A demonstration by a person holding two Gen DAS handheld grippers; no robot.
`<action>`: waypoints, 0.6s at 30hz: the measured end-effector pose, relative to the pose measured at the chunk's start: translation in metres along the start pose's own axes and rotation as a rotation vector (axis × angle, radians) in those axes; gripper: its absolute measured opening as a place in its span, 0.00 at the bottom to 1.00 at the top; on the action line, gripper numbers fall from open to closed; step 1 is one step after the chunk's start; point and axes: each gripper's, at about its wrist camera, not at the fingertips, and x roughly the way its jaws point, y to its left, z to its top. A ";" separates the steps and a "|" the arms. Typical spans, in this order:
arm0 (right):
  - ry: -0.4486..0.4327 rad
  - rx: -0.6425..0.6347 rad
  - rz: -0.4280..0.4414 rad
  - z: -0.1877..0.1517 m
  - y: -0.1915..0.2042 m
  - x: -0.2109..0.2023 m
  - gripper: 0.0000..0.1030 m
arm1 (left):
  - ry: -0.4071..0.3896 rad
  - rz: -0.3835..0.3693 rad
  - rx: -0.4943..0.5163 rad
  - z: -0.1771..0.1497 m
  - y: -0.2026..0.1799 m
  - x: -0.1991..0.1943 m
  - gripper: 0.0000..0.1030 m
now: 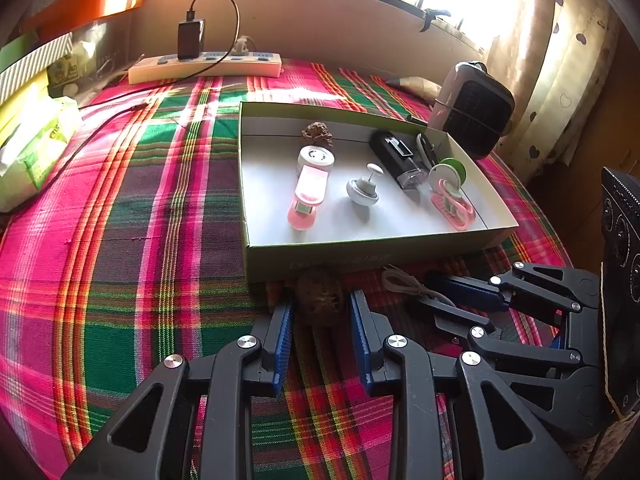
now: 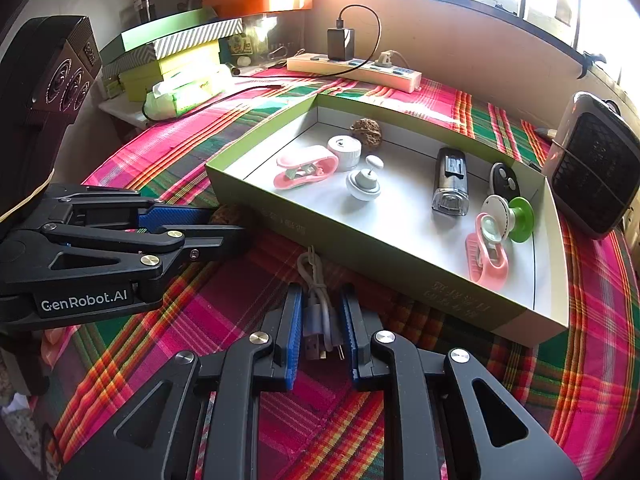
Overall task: Organize objects
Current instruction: 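Close left tool on the brown walnut while right tool closes on the white cable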
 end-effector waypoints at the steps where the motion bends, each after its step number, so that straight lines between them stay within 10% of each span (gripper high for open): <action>1: 0.000 0.000 0.000 0.000 0.000 0.000 0.18 | 0.000 0.000 0.000 0.000 0.000 0.000 0.24; 18: -0.006 0.040 0.036 -0.003 -0.001 -0.003 0.18 | -0.004 0.002 0.010 -0.001 -0.001 -0.003 0.24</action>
